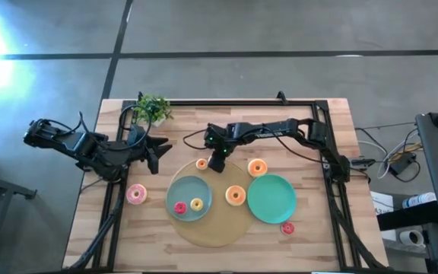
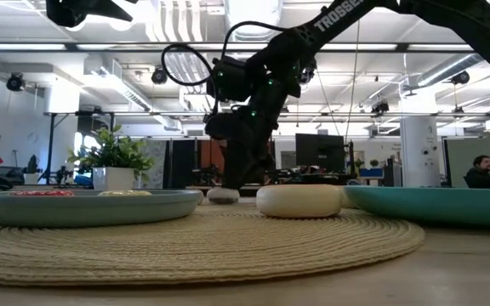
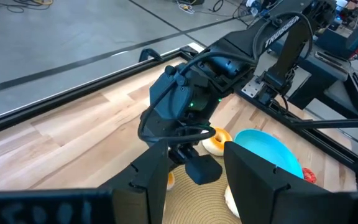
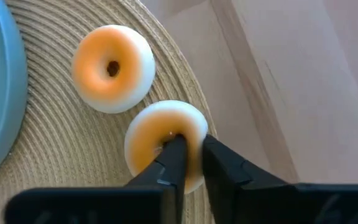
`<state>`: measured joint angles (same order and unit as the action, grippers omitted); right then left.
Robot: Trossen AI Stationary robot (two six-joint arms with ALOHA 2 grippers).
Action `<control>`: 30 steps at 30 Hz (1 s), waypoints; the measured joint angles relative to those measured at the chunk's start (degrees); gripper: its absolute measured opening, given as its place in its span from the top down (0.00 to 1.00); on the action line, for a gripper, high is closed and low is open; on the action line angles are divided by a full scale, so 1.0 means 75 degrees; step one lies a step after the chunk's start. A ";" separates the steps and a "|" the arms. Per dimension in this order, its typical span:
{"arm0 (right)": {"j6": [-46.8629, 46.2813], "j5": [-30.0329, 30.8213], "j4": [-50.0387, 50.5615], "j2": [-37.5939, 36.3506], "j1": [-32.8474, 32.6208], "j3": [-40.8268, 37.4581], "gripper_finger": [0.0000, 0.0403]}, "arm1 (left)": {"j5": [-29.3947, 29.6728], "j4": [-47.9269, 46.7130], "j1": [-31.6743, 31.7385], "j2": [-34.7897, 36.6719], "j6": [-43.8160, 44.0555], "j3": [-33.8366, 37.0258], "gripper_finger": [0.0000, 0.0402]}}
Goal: Pick & Place donuts
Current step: Put the small blue donut on the blue plate
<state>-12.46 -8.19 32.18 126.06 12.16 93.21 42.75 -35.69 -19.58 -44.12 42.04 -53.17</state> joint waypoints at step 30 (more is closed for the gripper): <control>0.8752 0.6723 -0.7142 -0.3730 -0.2422 -0.0224 0.97 | -0.4643 0.4916 0.2955 0.0026 0.0557 0.0006 0.69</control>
<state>53.18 42.24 -21.38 98.08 -6.00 91.53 7.92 1.19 2.59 -43.92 46.22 -53.12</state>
